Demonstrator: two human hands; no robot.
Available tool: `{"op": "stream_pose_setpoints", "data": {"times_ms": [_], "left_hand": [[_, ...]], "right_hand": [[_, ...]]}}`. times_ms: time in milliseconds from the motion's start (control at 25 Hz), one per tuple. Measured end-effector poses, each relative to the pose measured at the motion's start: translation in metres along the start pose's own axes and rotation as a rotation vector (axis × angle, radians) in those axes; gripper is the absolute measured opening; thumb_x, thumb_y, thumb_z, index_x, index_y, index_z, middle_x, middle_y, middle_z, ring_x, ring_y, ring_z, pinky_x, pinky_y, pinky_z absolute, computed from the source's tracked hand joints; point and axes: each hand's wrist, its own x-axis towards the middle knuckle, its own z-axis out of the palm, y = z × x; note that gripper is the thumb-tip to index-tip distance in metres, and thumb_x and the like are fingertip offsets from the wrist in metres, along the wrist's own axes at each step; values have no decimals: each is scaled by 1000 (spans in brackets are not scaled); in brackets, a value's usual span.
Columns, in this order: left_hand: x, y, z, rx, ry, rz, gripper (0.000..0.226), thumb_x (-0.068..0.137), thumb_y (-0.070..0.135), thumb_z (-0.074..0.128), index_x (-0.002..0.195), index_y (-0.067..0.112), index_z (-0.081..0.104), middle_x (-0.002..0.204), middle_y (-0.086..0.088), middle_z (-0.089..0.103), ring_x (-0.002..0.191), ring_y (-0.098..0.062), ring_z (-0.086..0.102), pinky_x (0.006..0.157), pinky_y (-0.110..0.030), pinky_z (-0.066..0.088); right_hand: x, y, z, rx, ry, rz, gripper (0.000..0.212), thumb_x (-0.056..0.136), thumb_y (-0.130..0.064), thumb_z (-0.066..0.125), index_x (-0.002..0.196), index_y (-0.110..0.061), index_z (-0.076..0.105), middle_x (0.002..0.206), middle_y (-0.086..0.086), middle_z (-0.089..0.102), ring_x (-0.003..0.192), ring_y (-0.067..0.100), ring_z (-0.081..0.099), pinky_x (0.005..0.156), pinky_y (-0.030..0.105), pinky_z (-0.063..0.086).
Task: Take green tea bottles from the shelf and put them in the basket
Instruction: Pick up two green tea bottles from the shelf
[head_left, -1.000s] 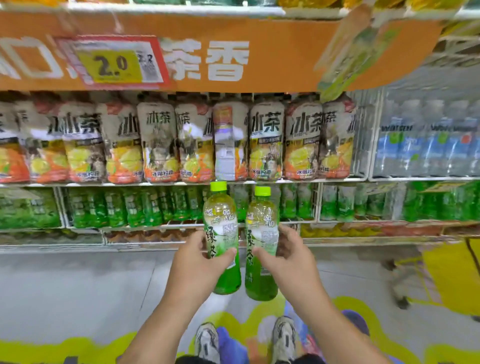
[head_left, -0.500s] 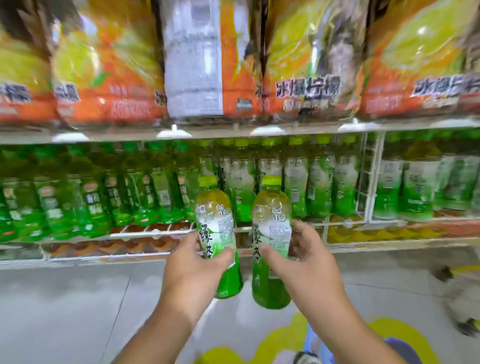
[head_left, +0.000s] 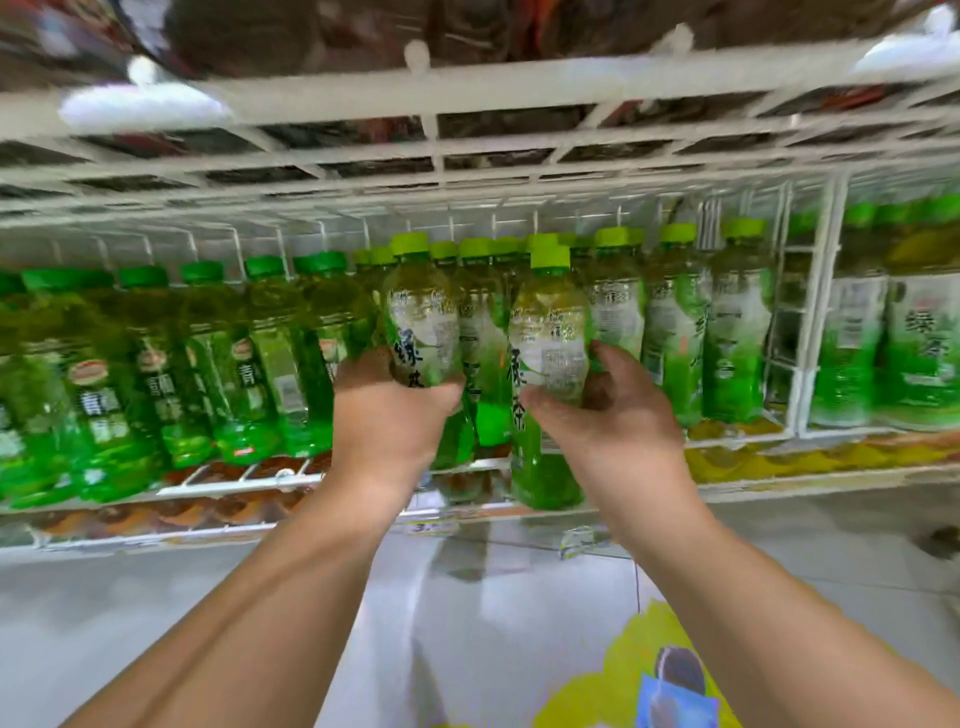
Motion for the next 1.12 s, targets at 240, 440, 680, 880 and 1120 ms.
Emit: {"op": "stream_pose_setpoints", "data": {"times_ms": [240,440,680,880,1120], "left_hand": [[16,-17,23,100,85,63,63,64,49,81,108,9,61,94,-11,68,88,-35,67,72,-44,57],[14,-15,19,424,154,108,79,66,54,86,121,10,51,117,-12,59,110,-38,58,79,-46,53],[11,-23,21,327,108,116,88,72,51,85,138,11,44,125,-14,57,108,-40,61,72,-44,52],[3,-37,17,375,66,201,100,76,50,82,154,14,32,136,-16,56,119,-39,58,75,-49,57],[-5,-35,0,474,-17,250,98,84,52,73,159,19,19,142,-14,48,123,-37,54,77,-48,56]], "right_hand": [[19,-7,15,-8,20,-13,68,81,-43,79,141,-34,49,109,-13,69,91,8,68,81,33,58],[23,-9,21,-101,-2,-92,76,86,-41,77,152,-28,41,140,-6,43,122,12,50,96,23,43],[22,-5,22,-189,-35,-99,81,90,-48,72,158,-31,32,157,-6,31,143,15,36,104,20,35],[16,5,22,-246,-82,-35,86,88,-60,67,159,-33,27,166,-4,22,153,19,23,116,33,32],[12,0,16,-366,-63,-79,88,86,-64,67,158,-31,27,159,-4,32,144,21,38,110,39,43]]}}
